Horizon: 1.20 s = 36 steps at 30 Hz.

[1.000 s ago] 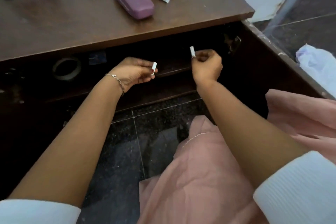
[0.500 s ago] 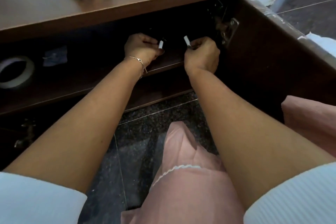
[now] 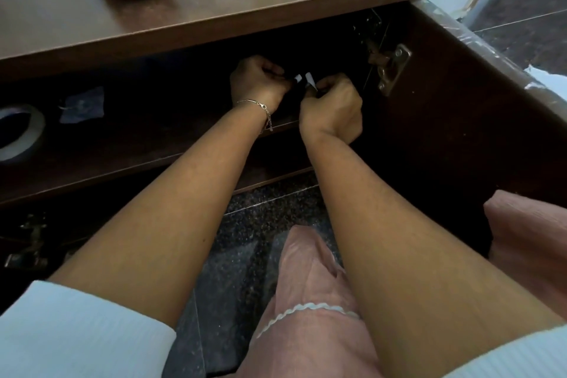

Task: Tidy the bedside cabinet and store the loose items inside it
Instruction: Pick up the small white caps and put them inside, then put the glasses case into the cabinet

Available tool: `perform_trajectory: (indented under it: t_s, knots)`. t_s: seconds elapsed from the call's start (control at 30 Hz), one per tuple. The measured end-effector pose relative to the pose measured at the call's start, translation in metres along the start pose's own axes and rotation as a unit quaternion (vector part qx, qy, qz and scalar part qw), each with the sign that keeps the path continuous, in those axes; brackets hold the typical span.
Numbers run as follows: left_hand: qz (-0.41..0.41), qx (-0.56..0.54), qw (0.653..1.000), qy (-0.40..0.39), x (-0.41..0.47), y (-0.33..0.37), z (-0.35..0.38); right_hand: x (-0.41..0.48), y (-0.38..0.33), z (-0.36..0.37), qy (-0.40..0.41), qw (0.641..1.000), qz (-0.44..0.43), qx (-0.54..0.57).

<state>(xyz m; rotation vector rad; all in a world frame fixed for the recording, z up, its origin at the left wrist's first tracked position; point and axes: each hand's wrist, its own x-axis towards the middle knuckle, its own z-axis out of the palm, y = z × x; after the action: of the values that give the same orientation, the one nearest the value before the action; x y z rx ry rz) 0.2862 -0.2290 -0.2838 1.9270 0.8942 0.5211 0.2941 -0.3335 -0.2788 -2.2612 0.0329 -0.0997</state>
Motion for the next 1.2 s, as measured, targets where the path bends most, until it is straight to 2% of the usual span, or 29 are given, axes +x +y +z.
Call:
perform_trajectory:
  t_s: [0.27,0.43,0.6,0.7,0.77,0.9,0.97,1.03,1.13,1.2]
  knots:
    - [-0.030,-0.033,0.999,-0.007,-0.002,-0.006,-0.002,-0.010,0.004,-0.002,0.020,0.999,0.021,0.037]
    - [-0.019,-0.071,0.997,-0.014,-0.025,-0.007,-0.018,-0.028,0.003,-0.012,0.027,0.998,-0.005,0.064]
    - [-0.048,-0.180,0.982,0.016,-0.068,-0.008,-0.061,-0.067,-0.012,-0.023,0.013,0.995,-0.033,0.092]
    - [-0.045,-0.209,0.977,0.020,-0.095,0.002,-0.102,-0.092,-0.026,-0.035,0.012,0.994,-0.052,0.099]
    - [-0.008,-0.155,0.988,0.016,-0.112,0.009,-0.133,-0.109,-0.036,-0.043,0.010,0.988,-0.080,0.135]
    - [0.065,0.058,0.996,-0.021,-0.140,0.018,-0.191,-0.141,-0.058,-0.061,-0.018,0.953,-0.200,0.225]
    - [0.062,0.073,0.995,-0.041,-0.148,0.027,-0.212,-0.147,-0.077,-0.068,-0.035,0.939,-0.251,0.231]
    - [0.046,0.036,0.997,-0.045,-0.147,0.039,-0.230,-0.146,-0.100,-0.074,-0.041,0.931,-0.283,0.228]
    - [0.039,0.017,0.999,-0.008,-0.134,0.053,-0.252,-0.133,-0.131,-0.081,-0.053,0.926,-0.323,0.191]
    - [0.060,0.057,0.996,0.032,-0.124,0.058,-0.261,-0.123,-0.147,-0.084,-0.081,0.926,-0.345,0.132]
